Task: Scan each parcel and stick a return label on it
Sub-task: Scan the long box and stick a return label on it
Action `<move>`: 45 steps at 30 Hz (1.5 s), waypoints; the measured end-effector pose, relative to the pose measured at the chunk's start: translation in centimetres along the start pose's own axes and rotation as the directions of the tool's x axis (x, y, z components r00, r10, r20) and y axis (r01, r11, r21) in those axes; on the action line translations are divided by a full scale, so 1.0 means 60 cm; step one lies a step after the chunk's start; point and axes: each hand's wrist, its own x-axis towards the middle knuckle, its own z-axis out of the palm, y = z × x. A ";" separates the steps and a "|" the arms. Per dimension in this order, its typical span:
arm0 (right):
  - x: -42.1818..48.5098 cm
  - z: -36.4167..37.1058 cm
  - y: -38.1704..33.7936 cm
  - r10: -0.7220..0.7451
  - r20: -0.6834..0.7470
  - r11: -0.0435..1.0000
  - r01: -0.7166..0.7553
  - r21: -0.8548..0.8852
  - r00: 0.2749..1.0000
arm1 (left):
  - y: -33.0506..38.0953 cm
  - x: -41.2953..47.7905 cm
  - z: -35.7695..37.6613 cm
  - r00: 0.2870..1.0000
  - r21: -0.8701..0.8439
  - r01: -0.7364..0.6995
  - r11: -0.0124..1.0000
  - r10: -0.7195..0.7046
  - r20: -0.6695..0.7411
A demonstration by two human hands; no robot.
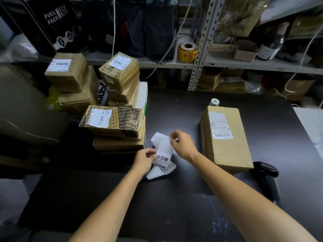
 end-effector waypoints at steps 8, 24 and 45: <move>-0.011 -0.137 0.005 0.049 -0.129 0.991 -0.032 0.131 0.990 | 0.029 -0.010 0.010 0.996 0.137 -0.030 0.990 0.041 -0.077; -0.118 -0.344 0.172 0.252 -0.090 0.898 -0.199 0.392 0.963 | 0.186 -0.044 0.268 0.985 0.065 -0.118 0.991 0.109 0.132; -0.127 -0.348 0.207 0.271 0.163 0.859 -0.315 0.405 0.949 | 0.182 -0.049 0.289 0.993 -0.071 0.004 0.997 0.004 0.121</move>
